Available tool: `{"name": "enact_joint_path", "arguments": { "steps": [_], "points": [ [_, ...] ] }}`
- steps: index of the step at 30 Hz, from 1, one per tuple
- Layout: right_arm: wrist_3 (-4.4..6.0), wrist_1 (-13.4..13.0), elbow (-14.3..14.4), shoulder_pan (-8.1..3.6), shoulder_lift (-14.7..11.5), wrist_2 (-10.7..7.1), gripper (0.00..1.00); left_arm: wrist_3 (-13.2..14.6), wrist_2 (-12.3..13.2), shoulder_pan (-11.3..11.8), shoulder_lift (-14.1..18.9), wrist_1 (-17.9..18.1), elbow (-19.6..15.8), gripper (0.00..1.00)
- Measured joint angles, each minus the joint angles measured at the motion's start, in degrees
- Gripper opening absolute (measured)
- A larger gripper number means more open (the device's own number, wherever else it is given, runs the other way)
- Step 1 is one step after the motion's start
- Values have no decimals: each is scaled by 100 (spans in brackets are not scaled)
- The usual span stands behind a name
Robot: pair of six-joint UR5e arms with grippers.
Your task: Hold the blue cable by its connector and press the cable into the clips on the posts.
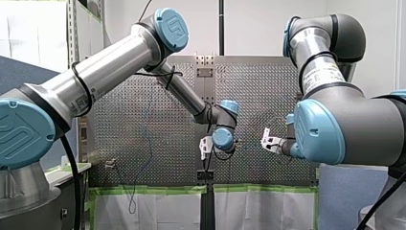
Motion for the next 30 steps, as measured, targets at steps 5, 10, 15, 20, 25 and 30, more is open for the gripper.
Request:
{"name": "enact_joint_path", "arguments": {
  "steps": [5, 10, 15, 20, 25, 30],
  "points": [
    [0, 1, 0, -1, -1, 0, 0, 1, -15, -2, 3, -16, 0, 100],
    [-6, 2, 0, 0, -1, -1, 0, -3, -8, -1, 0, -23, -1, 100],
    [-9, 2, 0, 2, 0, 0, 0, -9, 6, 1, 0, -14, 0, 100],
    [-15, -3, -4, 3, 0, 0, 0, -22, 23, 2, 3, -38, 0, 100],
    [-17, -2, -8, 1, 0, -4, 0, -75, 114, -12, 6, -213, -5, 100],
    [-14, 1, -10, -11, -2, -8, 0, -36, 87, -73, 46, -273, -45, 100]
  ]
}}
